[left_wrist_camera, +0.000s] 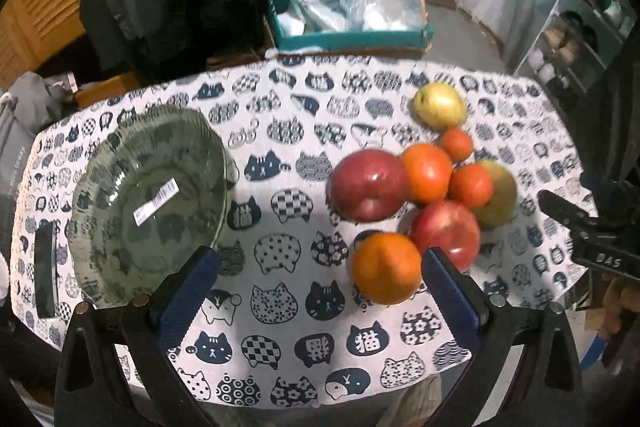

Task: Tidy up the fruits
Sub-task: 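Move both tools down toward the fruit pile beside the glass bowl, then close the left tool on the large orange while the right tool grasps the green-yellow fruit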

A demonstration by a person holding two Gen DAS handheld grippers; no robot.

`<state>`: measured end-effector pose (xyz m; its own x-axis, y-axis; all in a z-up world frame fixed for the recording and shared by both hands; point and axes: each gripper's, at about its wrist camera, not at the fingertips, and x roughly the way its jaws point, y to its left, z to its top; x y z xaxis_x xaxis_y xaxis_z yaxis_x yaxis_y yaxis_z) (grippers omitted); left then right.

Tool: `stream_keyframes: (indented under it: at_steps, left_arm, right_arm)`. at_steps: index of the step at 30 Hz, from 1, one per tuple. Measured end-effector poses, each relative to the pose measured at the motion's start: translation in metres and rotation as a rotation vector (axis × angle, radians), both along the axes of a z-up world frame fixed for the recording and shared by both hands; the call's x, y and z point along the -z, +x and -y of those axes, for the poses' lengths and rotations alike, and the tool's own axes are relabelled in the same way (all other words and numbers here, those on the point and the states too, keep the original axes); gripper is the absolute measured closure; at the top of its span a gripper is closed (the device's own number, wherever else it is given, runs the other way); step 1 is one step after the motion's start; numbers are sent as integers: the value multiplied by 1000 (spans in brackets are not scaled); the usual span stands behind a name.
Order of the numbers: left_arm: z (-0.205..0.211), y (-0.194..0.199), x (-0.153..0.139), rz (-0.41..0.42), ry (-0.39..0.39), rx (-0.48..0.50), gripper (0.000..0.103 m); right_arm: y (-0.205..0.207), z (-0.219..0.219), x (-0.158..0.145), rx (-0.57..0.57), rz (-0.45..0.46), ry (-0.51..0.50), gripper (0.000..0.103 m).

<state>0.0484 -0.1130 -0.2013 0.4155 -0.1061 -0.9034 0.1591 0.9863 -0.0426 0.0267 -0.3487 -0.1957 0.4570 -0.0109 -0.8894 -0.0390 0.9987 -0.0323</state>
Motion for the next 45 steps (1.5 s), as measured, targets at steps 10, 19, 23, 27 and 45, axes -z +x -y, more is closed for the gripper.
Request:
stream_keyframes:
  at_steps: [10, 19, 23, 27, 45]
  left_arm:
    - [22, 5, 37, -70, -26, 37, 6]
    - [37, 5, 65, -113, -9, 87, 11]
    - [37, 9, 74, -137, -60, 100, 16]
    - [37, 11, 80, -162, -125, 108, 24]
    - [28, 17, 81, -140, -138, 131, 40]
  right_arm:
    - [1, 7, 34, -9, -107, 24, 4]
    - [6, 13, 47, -4, -134, 26, 4]
    - [11, 14, 53, -7, -141, 49, 4]
    - [20, 14, 64, -39, -156, 68, 12]
    - [59, 3, 97, -123, -234, 65, 13]
